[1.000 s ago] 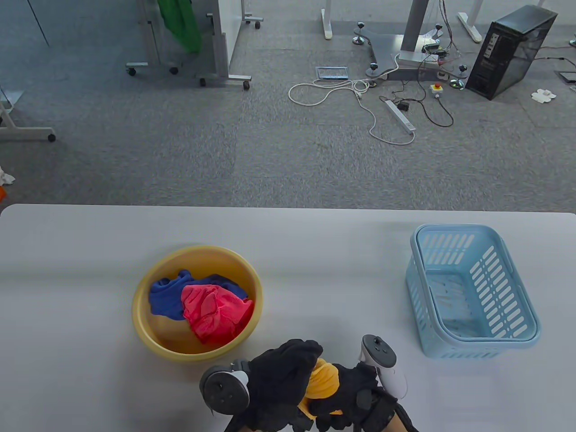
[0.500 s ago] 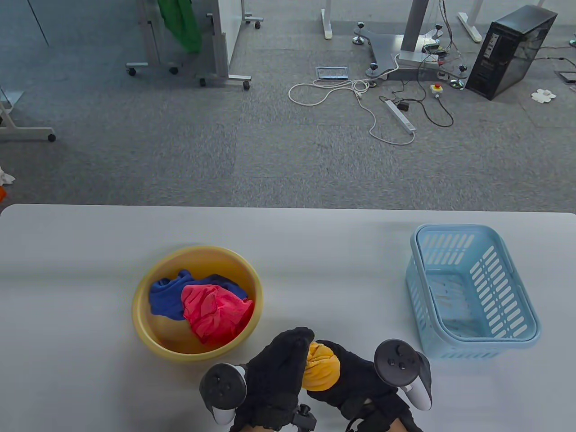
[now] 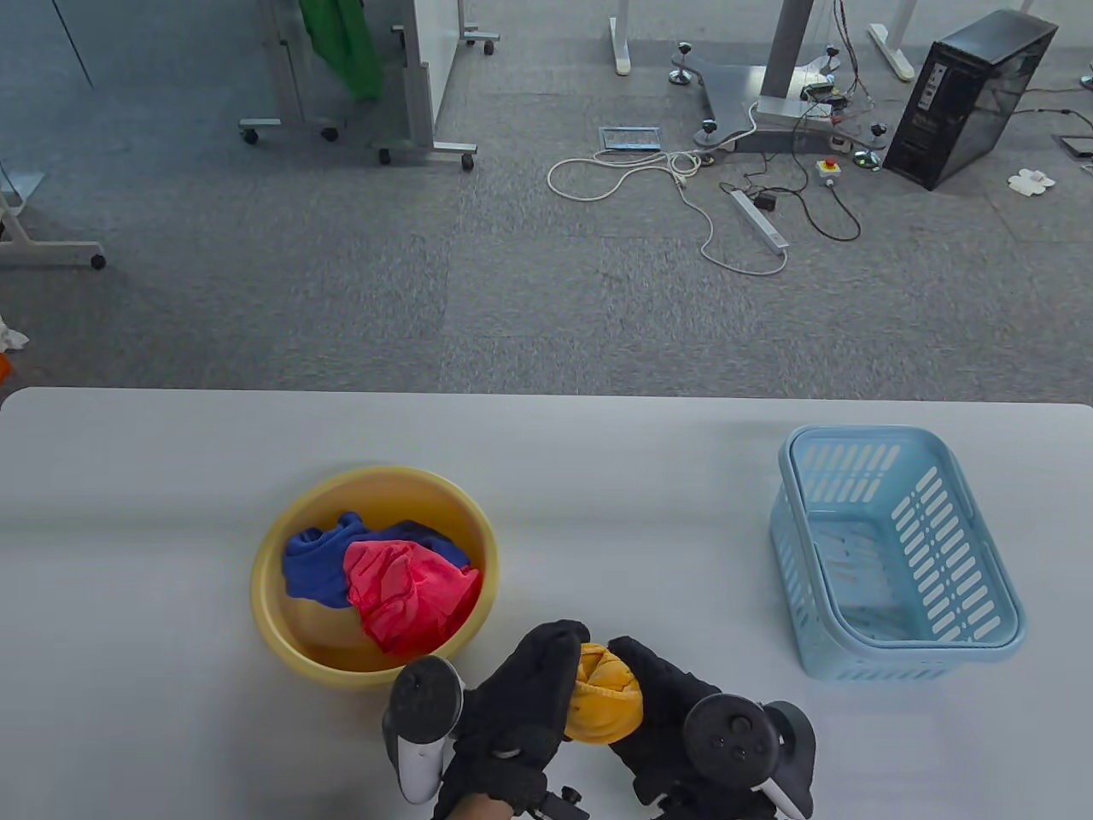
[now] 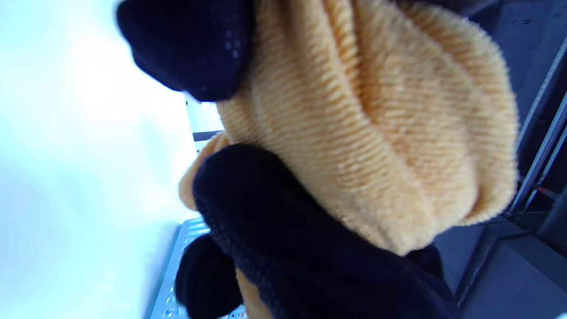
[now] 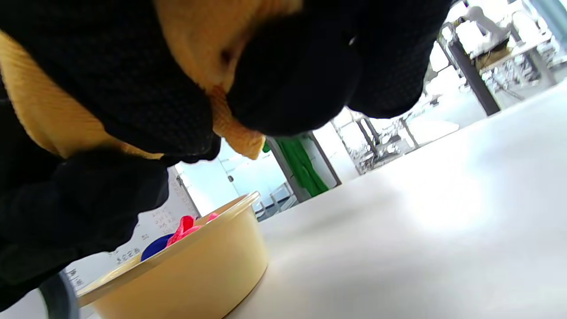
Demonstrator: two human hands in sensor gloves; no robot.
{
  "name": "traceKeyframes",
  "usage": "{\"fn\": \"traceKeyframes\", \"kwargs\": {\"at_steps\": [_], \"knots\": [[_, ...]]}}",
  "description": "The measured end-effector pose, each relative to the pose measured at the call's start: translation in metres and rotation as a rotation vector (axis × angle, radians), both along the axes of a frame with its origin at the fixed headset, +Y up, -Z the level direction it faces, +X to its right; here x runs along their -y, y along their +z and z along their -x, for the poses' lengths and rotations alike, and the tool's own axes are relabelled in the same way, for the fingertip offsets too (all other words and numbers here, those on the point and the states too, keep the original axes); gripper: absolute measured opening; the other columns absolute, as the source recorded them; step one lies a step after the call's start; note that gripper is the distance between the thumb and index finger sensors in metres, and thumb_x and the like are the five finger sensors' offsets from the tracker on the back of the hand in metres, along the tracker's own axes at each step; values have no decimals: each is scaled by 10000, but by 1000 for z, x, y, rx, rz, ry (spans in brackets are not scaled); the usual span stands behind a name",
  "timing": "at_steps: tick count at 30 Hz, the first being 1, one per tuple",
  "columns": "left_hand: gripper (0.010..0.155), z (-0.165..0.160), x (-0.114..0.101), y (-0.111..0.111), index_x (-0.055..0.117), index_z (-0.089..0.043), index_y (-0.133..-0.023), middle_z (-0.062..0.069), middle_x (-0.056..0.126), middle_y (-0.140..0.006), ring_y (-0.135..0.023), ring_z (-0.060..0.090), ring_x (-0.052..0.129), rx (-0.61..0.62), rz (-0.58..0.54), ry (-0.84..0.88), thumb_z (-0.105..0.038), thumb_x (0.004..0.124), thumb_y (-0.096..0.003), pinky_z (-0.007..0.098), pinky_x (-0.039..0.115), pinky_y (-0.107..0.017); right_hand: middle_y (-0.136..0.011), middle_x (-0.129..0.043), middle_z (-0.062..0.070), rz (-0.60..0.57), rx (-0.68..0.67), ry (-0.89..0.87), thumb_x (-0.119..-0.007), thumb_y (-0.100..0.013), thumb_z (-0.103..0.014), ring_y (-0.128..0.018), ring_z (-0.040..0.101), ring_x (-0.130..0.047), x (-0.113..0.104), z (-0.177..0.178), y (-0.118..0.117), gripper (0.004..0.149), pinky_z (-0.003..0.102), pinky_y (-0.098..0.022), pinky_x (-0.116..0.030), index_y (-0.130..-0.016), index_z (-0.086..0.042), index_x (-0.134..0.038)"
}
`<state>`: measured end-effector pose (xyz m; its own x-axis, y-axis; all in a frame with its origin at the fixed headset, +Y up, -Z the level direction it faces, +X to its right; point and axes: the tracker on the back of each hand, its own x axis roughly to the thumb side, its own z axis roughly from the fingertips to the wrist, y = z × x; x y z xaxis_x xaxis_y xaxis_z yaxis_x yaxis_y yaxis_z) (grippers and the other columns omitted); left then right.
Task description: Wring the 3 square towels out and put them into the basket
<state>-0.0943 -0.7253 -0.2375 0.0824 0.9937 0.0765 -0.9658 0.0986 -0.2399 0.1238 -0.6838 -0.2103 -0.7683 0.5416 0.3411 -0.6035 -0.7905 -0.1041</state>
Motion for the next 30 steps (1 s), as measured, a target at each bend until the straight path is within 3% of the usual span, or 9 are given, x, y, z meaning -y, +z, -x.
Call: {"fn": "traceKeyframes", "kwargs": {"at_steps": [3, 6, 12, 16, 22, 26, 30], "knots": [[601, 1, 0, -1, 703, -148, -1031, 198, 856, -859, -291, 331, 965, 18, 10, 10, -563, 673, -597, 281, 838, -91, -713, -904, 117, -58, 32, 46, -1096, -361, -337, -382, 277, -995, -4, 2, 4, 787, 535, -572, -814, -1006, -190, -671], [607, -1, -3, 0, 696, -158, -1037, 194, 848, -870, -341, 339, 976, 25, -97, 89, -570, 687, -591, 312, 858, -135, -757, -895, 110, -81, 44, 10, -1095, -360, -341, -448, 294, -1006, -7, 1, 8, 793, 554, -589, -797, -1011, -204, -663], [629, -5, -11, 1, 672, -177, -1060, 185, 816, -928, -462, 373, 984, 76, -154, 93, -590, 689, -587, 382, 880, -248, -880, -859, 105, -91, 69, -3, -1095, -358, -315, -673, 377, -978, -14, -4, 14, 808, 605, -644, -733, -1023, -226, -645], [674, -6, -12, 0, 597, -197, -1109, 198, 800, -940, -503, 387, 980, 72, -180, 72, -608, 689, -583, 409, 878, -285, -859, -869, 109, -65, 58, 34, -1094, -360, -343, -663, 368, -980, -22, -10, 10, 808, 608, -639, -735, -1022, -218, -648], [674, -2, -17, 1, 590, -206, -1117, 196, 719, -1025, -772, 458, 865, 23, -248, -28, -599, 703, -581, 549, 795, -487, -856, -868, 109, -44, 105, 79, -1090, -361, -369, -658, 361, -981, -34, -29, 7, 819, 605, -634, -742, -1026, -211, -639], [684, -1, -17, 2, 571, -201, -1124, 213, 693, -1037, -799, 475, 838, 14, -215, 3, -594, 708, -581, 569, 773, -513, -876, -851, 127, 31, 94, -95, -1082, -374, -367, -674, 380, -972, -40, -49, 5, 830, 607, -633, -740, -1039, -190, -617], [686, -3, -16, 3, 555, -208, -1130, 209, 617, -1086, -892, 499, 746, 19, -218, -28, -591, 710, -582, 612, 710, -574, -904, -829, 130, 45, 148, -123, -1076, -383, -368, -707, 391, -954, -52, -69, 0, 842, 611, -642, -729, -1051, -195, -593]]}}
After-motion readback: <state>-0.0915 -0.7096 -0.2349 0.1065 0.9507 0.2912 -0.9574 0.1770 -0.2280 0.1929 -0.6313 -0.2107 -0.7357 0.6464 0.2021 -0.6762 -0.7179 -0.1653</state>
